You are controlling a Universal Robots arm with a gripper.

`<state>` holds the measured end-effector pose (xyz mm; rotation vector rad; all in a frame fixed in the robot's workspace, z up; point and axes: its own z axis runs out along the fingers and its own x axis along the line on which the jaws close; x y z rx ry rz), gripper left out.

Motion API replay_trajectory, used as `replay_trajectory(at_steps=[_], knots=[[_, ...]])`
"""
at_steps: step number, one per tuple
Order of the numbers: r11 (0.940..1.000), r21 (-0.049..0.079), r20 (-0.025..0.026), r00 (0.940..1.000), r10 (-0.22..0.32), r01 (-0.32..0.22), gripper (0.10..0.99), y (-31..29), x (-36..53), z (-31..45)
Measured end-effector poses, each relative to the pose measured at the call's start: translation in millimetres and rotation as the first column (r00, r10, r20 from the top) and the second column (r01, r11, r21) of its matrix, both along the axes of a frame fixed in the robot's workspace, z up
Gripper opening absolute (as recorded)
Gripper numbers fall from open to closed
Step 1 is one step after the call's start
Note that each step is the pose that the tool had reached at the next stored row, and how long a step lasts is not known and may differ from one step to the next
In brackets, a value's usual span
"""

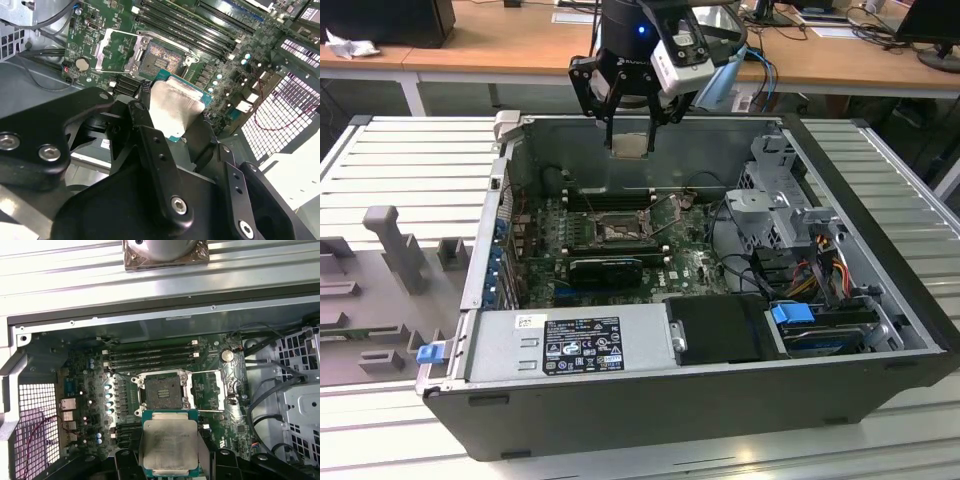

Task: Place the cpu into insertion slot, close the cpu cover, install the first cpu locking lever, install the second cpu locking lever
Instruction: 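Place the cpu into insertion slot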

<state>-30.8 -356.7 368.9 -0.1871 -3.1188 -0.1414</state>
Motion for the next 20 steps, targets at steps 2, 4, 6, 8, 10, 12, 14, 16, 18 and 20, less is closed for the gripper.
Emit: replay_trajectory(at_steps=[2,4,6,8,10,12,14,16,18,20], knots=[[1.0000,0.000,0.0000,1.0000,-0.003,0.003,0.525,0.0,0.0,0.0],[1.0000,0.000,0.0000,1.0000,-0.007,0.007,0.525,0.0,0.0,0.0],[0.9999,0.000,0.0000,0.9999,-0.013,0.013,0.525,0.0,0.0,0.0],[0.9998,0.000,0.0001,0.9998,-0.019,0.019,0.525,0.0,0.0,0.0],[0.9998,0.000,0.0000,0.9998,-0.022,0.022,0.525,0.0,0.0,0.0],[0.9997,0.000,0.0000,0.9997,-0.025,0.025,0.525,0.0,0.0,-0.1],[0.9996,0.000,0.0001,0.9996,-0.027,0.027,0.525,0.0,0.0,-0.7],[0.9996,0.000,-0.0006,0.9996,-0.027,0.027,0.525,0.0,0.0,-2.3],[0.9996,0.000,-0.0013,0.9996,-0.028,0.028,0.525,0.0,-0.1,-3.4],[0.9996,0.000,-0.0013,0.9996,-0.029,0.029,0.525,0.0,0.0,-3.5]])
